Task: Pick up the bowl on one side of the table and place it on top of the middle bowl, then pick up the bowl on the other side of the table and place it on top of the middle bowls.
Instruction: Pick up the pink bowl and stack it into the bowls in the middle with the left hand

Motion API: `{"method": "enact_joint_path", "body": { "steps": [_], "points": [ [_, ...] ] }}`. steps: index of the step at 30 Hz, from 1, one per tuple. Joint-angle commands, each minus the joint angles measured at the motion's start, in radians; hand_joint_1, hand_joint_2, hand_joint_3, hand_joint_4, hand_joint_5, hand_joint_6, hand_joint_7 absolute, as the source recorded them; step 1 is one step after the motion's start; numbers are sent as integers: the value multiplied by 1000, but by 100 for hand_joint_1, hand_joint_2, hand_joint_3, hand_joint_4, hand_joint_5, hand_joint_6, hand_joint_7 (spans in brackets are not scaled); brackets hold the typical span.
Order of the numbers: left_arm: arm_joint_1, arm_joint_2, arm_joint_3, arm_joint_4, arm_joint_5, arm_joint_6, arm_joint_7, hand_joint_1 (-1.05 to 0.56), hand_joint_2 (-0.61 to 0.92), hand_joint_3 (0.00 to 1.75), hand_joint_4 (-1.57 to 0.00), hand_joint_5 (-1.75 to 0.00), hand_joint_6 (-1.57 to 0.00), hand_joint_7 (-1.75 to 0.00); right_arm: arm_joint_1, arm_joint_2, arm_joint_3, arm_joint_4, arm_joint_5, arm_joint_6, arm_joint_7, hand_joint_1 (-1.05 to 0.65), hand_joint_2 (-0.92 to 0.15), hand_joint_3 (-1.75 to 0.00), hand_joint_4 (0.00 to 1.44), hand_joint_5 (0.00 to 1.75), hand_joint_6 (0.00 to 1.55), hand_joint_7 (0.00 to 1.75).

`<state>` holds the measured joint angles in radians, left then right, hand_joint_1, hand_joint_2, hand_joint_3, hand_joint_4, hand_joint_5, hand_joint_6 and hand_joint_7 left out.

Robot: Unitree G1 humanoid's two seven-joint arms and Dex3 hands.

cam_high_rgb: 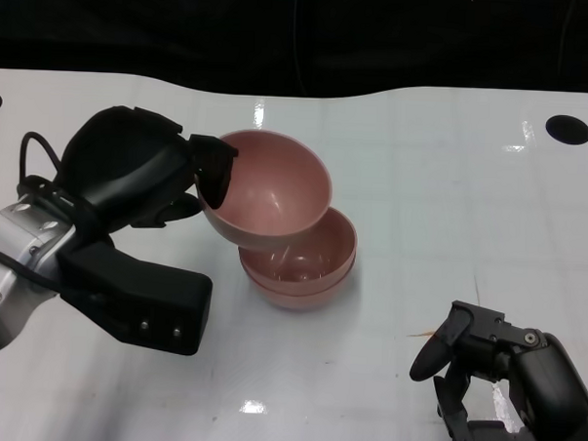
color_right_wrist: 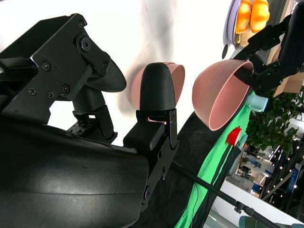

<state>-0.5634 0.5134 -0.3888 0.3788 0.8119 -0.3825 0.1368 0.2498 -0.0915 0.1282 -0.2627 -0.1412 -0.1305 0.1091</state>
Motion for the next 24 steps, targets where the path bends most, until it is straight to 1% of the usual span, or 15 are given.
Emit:
{"method": "enact_joint_path", "body": {
  "steps": [1,3,7,9,11,14,17,21,22,24],
  "points": [
    [-19,-6,13,8,-15,6,-7,-22,86,29,-76,-167,-77,-132,-2,-2,-1,0,4,-11,-6,1,-33,-140,79,167,75,139],
    [-20,-15,11,13,-12,9,-5,-22,85,31,-79,-160,-82,-123,-3,-2,-1,0,7,-11,-5,1,-33,-140,79,167,75,139],
    [-21,-25,11,14,-14,17,-17,-23,84,32,-80,-157,-84,-119,-3,-2,-1,1,8,-10,-4,1,-33,-140,79,167,75,139],
    [-23,-37,9,21,-18,21,-23,-23,84,33,-79,-159,-83,-118,-3,-2,-1,0,6,-9,-5,1,-33,-140,79,167,75,140],
    [-26,-45,6,38,-17,9,-8,-23,84,35,-78,-164,-82,-124,-2,-2,-1,-1,4,-6,-7,1,-33,-139,78,167,75,139],
    [-27,-58,1,52,-12,11,-3,-22,83,38,-76,-168,-79,-132,-2,-2,-2,3,8,-14,-6,1,-33,-139,79,167,75,140],
    [-26,-70,0,64,-16,11,-9,-22,81,41,-75,-168,-78,-134,-1,-2,-2,-4,7,-2,-5,0,-34,-139,79,167,75,140],
    [-27,-79,-2,80,-15,3,-3,-22,80,42,-75,-168,-78,-135,0,-2,-1,-5,6,0,-5,0,-34,-139,79,167,74,140],
    [-28,-84,-5,91,-14,-2,3,-20,78,46,-77,-164,-80,-129,1,-2,0,-6,4,0,-5,0,-34,-139,79,168,74,140],
    [-30,-94,-9,109,-14,-5,8,-20,76,49,-78,-162,-82,-124,2,-2,2,-8,2,-1,-5,1,-34,-139,79,168,75,140]
  ]
}}
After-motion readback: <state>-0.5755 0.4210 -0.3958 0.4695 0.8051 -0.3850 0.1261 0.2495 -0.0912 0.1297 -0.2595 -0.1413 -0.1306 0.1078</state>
